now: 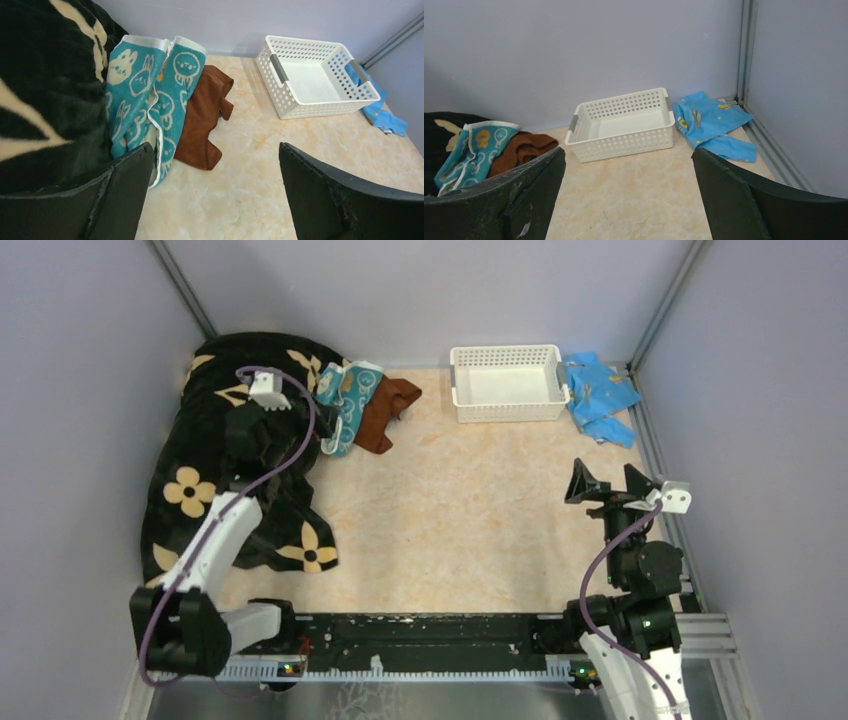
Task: Roll the towels
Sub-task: Pick up the towel at the corner of the board.
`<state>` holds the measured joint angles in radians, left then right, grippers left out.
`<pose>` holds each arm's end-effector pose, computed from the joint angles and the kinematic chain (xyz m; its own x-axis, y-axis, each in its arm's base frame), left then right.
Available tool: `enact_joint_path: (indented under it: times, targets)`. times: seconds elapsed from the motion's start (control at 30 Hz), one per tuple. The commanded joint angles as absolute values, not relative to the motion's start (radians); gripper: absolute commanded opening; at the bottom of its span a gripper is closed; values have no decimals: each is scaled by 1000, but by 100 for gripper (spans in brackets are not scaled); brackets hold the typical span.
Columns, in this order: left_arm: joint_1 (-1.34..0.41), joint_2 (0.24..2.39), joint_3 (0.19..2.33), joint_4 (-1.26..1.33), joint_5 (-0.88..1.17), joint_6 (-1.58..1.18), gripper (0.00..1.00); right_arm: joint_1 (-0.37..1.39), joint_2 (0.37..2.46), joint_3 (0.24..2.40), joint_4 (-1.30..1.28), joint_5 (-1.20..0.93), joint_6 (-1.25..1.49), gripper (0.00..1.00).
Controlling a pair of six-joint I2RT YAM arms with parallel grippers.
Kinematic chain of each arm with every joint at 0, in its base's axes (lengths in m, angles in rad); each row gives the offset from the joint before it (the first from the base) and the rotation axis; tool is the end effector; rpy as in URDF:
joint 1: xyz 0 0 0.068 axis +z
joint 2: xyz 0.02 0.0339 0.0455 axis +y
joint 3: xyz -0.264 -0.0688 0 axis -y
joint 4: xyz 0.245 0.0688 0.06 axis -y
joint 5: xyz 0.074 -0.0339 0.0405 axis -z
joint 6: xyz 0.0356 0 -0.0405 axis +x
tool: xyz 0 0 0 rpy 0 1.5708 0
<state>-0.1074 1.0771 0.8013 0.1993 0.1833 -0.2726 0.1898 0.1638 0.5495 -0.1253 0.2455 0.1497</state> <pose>0.2535 -0.0339 0.3287 -0.1502 -0.2501 -0.9565 0.2551 0.9249 -0.2819 0.0692 0.0045 0.3323 0.2571 0.1967 -0.9461 0.0094 0.9785 0.2060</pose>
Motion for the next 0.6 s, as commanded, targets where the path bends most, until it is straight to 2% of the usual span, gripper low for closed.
enact_joint_path:
  times: [0.0, 0.2, 0.47, 0.5, 0.57]
  targets:
    - [-117, 1304, 959, 243, 216, -221, 99, 228, 179, 550, -99, 218, 156, 99]
    - [-123, 1627, 1199, 210, 61, -122, 99, 238, 205, 545, -90, 204, 143, 99]
    - [-134, 1925, 1430, 187, -5, 0, 99, 239, 232, 539, -88, 216, 108, 99]
    - [-137, 1949, 1445, 190, -5, 15, 98, 239, 235, 538, -88, 216, 106, 99]
    - [-141, 1991, 1475, 205, -15, 55, 89, 238, 241, 538, -87, 218, 103, 99]
